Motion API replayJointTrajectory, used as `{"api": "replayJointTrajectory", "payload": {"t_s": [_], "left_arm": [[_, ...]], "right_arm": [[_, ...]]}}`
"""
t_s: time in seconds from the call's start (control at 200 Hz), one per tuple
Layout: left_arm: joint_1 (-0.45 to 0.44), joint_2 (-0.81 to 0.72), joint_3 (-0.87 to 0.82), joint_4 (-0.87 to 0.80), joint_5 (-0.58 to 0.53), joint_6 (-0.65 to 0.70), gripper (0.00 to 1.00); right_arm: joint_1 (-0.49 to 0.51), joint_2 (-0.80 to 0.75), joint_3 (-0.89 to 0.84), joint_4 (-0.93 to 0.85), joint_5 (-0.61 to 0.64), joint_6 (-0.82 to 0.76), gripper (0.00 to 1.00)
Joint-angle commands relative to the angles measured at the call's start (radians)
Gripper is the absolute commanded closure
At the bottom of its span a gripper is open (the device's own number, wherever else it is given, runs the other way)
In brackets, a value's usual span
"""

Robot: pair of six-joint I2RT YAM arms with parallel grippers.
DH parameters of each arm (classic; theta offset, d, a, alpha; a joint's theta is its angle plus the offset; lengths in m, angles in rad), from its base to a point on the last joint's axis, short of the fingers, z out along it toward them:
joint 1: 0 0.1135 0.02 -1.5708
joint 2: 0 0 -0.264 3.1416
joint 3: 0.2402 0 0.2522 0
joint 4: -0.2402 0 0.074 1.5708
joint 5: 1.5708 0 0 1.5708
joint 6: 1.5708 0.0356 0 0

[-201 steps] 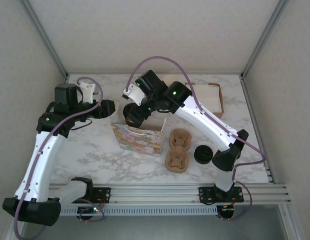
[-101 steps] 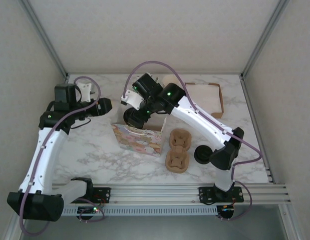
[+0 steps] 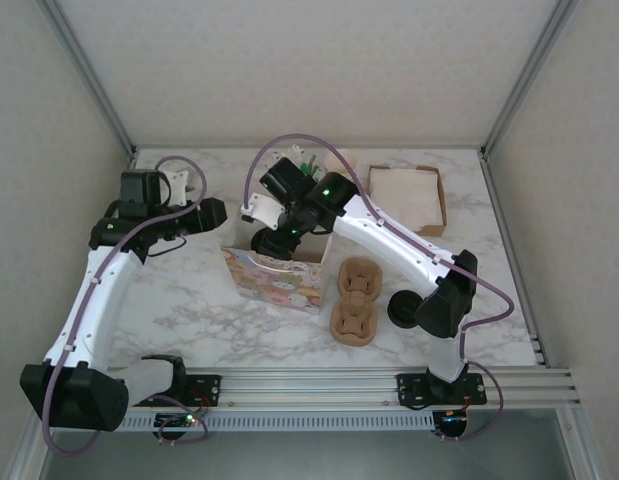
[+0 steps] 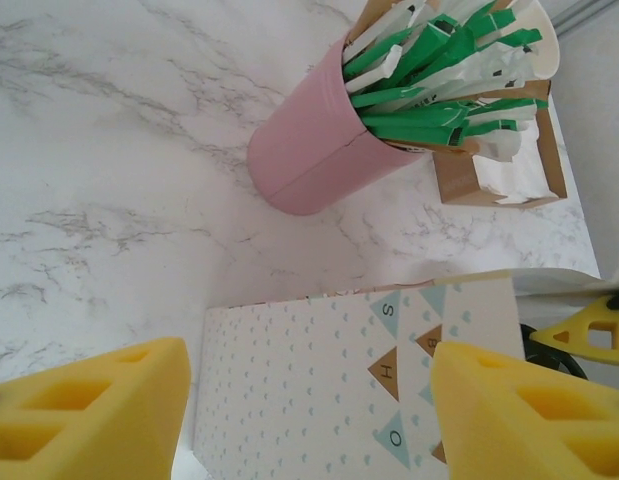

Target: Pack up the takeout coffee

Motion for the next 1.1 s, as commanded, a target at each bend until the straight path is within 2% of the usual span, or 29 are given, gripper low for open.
{"api": "replayJointTrajectory", "payload": {"t_s": [0.0,0.21,0.435,0.666,0.826,1.091], "left_arm": [[0.011,0.013,-0.022,0.02,-0.028,-0.02,0.33],[0.03,0.039,-0.062,0.017,-0.175,-0.105,0.33],[0.041,0.02,-0.2,0.162,-0.173,-0.292,0.35],[0.039,0.031,-0.323,0.228,-0.216,-0.396,0.43],[0.03,0.068,-0.379,0.271,-0.225,-0.443,0.47],[-0.003,0.138,-0.417,0.322,-0.234,-0.457,0.47]], "right_arm": [[-0.002,0.029,-0.01,0.008,-0.01,-0.02,0.44],[-0.002,0.064,-0.003,-0.011,-0.008,-0.031,0.44],[-0.001,0.078,-0.019,-0.002,-0.009,-0.046,0.44],[0.0,0.083,-0.06,0.032,-0.015,-0.055,0.45],[0.001,0.098,-0.077,0.042,-0.022,-0.054,0.48],[0.005,0.112,-0.126,0.06,0.009,-0.058,0.46]]}}
